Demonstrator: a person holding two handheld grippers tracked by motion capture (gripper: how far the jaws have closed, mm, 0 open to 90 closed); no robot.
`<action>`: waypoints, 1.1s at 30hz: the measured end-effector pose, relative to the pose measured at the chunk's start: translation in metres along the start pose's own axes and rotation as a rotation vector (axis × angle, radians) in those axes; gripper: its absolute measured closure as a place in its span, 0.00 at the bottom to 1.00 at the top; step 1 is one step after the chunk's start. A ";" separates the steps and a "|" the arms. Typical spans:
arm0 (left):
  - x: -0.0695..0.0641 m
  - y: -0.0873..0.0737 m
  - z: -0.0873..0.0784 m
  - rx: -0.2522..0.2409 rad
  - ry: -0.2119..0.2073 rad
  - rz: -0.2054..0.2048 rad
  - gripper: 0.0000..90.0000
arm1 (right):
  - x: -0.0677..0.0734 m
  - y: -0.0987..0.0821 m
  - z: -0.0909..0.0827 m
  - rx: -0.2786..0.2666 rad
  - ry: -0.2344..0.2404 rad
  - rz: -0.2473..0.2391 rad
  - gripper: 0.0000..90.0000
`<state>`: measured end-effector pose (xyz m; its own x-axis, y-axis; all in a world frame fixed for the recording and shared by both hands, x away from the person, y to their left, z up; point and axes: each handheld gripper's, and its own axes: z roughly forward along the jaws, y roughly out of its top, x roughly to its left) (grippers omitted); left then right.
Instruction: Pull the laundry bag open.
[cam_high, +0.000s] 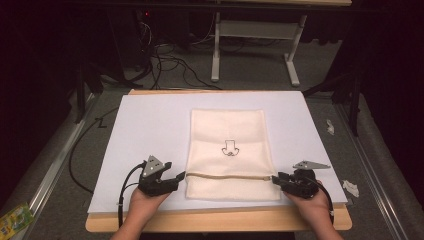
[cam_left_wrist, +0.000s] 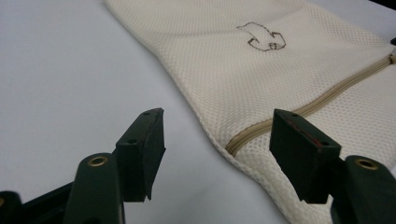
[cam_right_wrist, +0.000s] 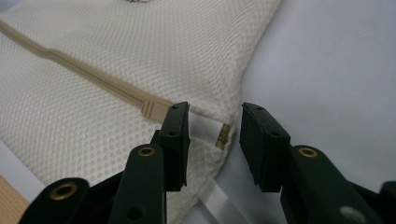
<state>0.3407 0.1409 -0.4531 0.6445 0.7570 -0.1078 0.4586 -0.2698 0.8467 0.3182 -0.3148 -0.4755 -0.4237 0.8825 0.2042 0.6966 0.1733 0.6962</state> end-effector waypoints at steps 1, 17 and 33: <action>-0.001 0.001 -0.001 -0.003 0.000 0.008 0.40 | 0.004 0.000 0.000 0.007 -0.010 -0.021 0.69; -0.009 0.003 0.004 0.010 -0.038 0.011 0.38 | 0.008 0.001 -0.005 0.025 -0.002 -0.131 0.93; -0.049 0.011 0.032 0.015 -0.159 0.040 0.36 | 0.010 0.011 -0.015 -0.059 -0.004 -0.137 0.94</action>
<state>0.3337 0.0822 -0.4552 0.7505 0.6421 -0.1564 0.4391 -0.3077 0.8441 0.3128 -0.3103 -0.4550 -0.5098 0.8542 0.1023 0.5972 0.2658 0.7568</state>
